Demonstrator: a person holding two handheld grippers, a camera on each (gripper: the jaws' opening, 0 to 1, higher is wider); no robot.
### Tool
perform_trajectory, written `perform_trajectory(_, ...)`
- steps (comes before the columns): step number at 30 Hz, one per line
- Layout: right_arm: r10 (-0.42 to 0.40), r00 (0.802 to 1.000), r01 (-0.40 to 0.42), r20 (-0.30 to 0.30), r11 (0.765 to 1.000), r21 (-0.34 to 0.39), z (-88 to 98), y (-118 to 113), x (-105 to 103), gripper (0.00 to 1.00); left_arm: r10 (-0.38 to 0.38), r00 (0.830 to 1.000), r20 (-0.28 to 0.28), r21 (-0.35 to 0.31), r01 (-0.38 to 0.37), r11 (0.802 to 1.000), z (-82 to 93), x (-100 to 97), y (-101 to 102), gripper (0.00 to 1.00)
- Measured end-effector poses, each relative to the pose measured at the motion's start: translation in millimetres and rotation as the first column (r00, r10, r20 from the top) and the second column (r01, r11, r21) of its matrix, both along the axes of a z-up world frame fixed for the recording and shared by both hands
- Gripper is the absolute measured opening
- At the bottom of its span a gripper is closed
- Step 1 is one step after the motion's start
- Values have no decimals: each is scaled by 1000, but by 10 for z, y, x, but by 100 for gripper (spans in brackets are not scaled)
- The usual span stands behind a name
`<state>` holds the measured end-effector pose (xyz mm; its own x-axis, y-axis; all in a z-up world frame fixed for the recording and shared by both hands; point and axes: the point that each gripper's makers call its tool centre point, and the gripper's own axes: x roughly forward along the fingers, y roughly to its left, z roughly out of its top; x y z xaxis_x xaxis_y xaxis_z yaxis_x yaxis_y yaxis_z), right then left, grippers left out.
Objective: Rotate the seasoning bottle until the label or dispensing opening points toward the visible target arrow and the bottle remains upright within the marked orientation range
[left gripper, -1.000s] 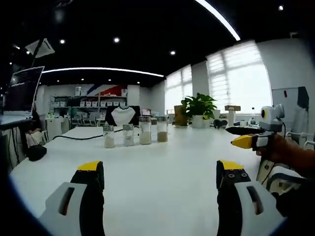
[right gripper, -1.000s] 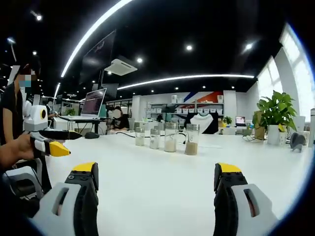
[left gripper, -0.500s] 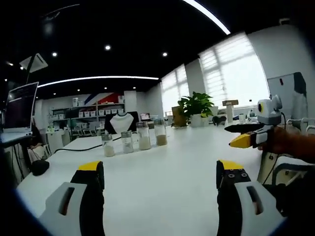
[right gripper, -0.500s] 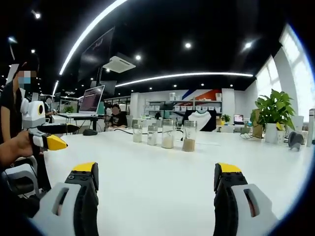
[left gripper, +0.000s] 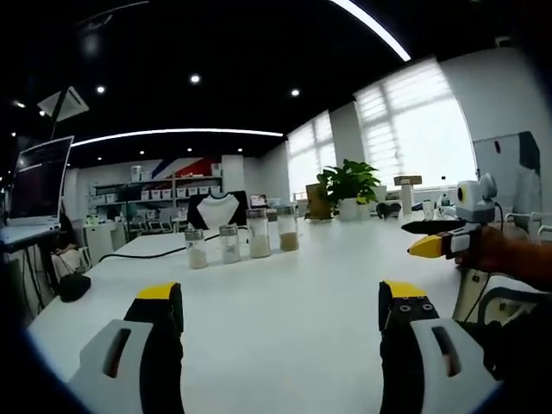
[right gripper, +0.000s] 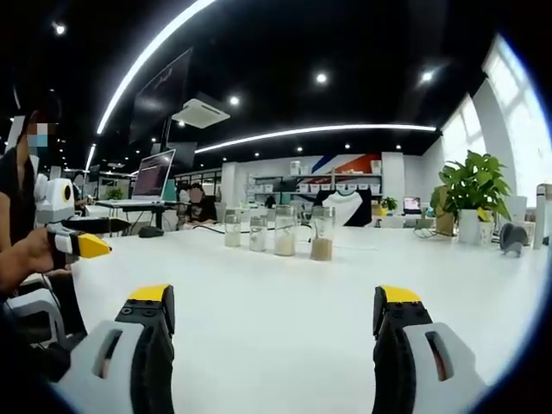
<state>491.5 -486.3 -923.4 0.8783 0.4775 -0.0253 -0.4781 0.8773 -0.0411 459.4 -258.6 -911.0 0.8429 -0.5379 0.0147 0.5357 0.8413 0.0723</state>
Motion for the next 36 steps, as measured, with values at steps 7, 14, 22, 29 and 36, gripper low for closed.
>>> perform_trajectory(7, -17, 1000, 17, 16, 1000, 22, 152, -62, 73, 99, -12, 1000, -7, -55, 12, 998, 86, 119, 33, 98)
perform_trajectory(14, -73, 993, 67, 90, 995, 69, 357, -187, 106, 99, -8, 1000, -26, 26, 8, 1000, 50, 281, -9, 99)
perform_trajectory(22, -25, 999, 23, 29, 999, 39, 249, -250, 376, 99, -13, 1000, -18, 2, 14, 1000, 102, 233, -137, 100)
perform_trajectory(29, -40, 999, 40, 1, 999, -9, 218, -118, 373, 99, -20, 1000, -24, -39, 20, 999, 75, 238, -5, 99)
perform_trajectory(36, -16, 1000, 16, 21, 1000, 23, 227, 54, 303, 99, -12, 1000, -24, -52, 11, 999, 177, 303, 124, 98)
